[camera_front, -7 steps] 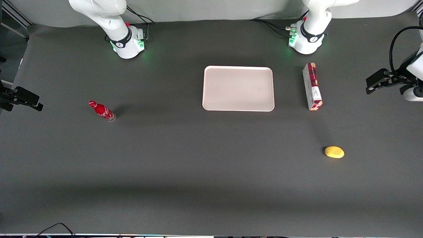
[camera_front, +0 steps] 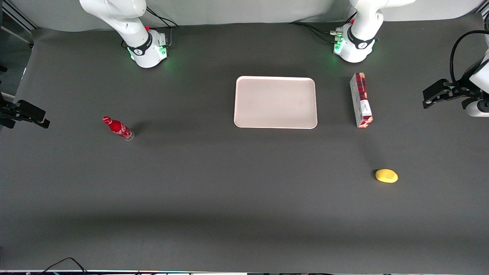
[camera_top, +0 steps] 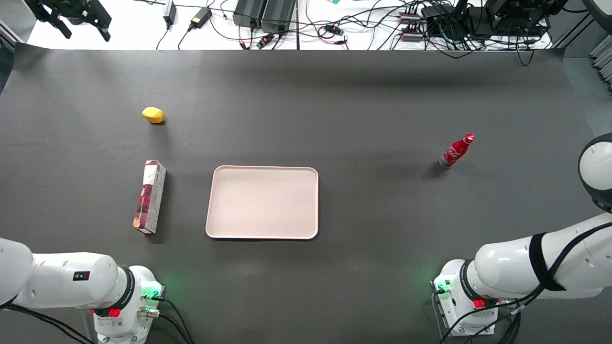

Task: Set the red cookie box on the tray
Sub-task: 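Move the left gripper toward the standing red plaid cookie box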

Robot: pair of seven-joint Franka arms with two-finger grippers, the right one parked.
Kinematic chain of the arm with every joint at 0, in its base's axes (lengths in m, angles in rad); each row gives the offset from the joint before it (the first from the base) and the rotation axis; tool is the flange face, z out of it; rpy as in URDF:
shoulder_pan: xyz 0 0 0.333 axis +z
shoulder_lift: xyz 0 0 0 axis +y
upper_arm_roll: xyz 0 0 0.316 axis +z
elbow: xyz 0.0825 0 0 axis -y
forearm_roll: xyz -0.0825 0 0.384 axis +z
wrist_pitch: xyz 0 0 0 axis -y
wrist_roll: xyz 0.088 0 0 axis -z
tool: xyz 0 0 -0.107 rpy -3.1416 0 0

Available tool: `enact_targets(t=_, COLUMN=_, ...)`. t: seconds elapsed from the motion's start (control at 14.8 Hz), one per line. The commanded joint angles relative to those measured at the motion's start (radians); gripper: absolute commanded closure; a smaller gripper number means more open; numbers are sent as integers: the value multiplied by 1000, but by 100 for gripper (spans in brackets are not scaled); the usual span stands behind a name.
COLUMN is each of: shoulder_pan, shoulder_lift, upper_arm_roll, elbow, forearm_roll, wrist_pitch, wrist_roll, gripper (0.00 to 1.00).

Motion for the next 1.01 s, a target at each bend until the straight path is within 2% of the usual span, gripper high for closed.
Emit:
enact_targets(t=0.0, shoulder_pan=-2, shoulder_lift=6, upper_arm_roll=-1, elbow=20, forearm_roll=1, wrist_pitch=-17, wrist_roll=-5, gripper=0)
enact_targets(t=0.27, shoulder_pan=-8, shoulder_lift=0, upper_arm_roll=-1, elbow=-17, forearm_roll=13, wrist_pitch=-46, wrist_roll=-2, gripper=0)
enact_targets(t=0.4, shoulder_pan=-2, shoulder_lift=-29, upper_arm_roll=-3, elbow=-91, forearm_roll=16, wrist_pitch=-38, wrist_roll=-5, gripper=0)
enact_targets(t=0.94, shoulder_pan=1, shoulder_lift=-248, upper_arm_roll=-4, elbow=-565, forearm_roll=35, wrist_pitch=210, wrist_roll=-7, gripper=0)
